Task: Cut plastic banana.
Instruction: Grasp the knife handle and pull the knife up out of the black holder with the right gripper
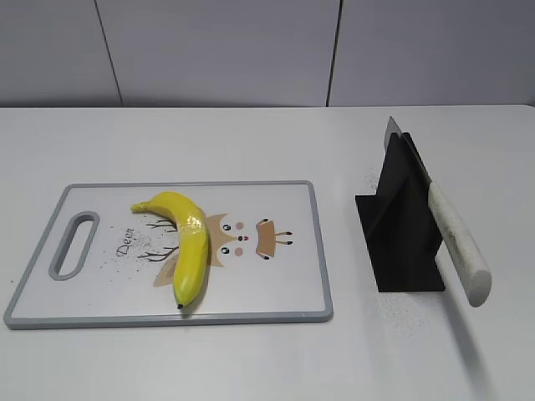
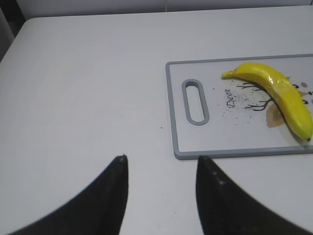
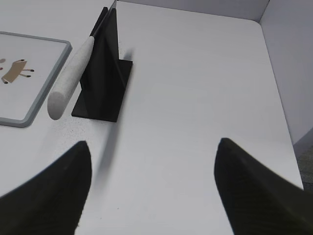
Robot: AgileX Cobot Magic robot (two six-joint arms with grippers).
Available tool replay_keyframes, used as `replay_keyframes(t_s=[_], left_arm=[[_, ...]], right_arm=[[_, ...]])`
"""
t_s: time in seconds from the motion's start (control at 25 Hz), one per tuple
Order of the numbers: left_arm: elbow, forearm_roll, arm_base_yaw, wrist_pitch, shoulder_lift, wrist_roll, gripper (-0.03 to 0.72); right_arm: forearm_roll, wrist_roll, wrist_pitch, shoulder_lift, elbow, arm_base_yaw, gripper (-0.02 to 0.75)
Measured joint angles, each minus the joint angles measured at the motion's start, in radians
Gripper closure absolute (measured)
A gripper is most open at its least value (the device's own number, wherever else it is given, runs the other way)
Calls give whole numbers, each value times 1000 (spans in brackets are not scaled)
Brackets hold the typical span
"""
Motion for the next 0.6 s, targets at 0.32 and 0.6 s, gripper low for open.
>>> replay_keyframes(t_s=[0.32, 0.6], left_arm=[[0, 0, 0, 0, 0, 0, 250], [0, 0, 0, 0, 0, 0, 250]], right_arm=[[0, 0, 0, 0, 0, 0, 146], [0, 0, 0, 0, 0, 0, 146]])
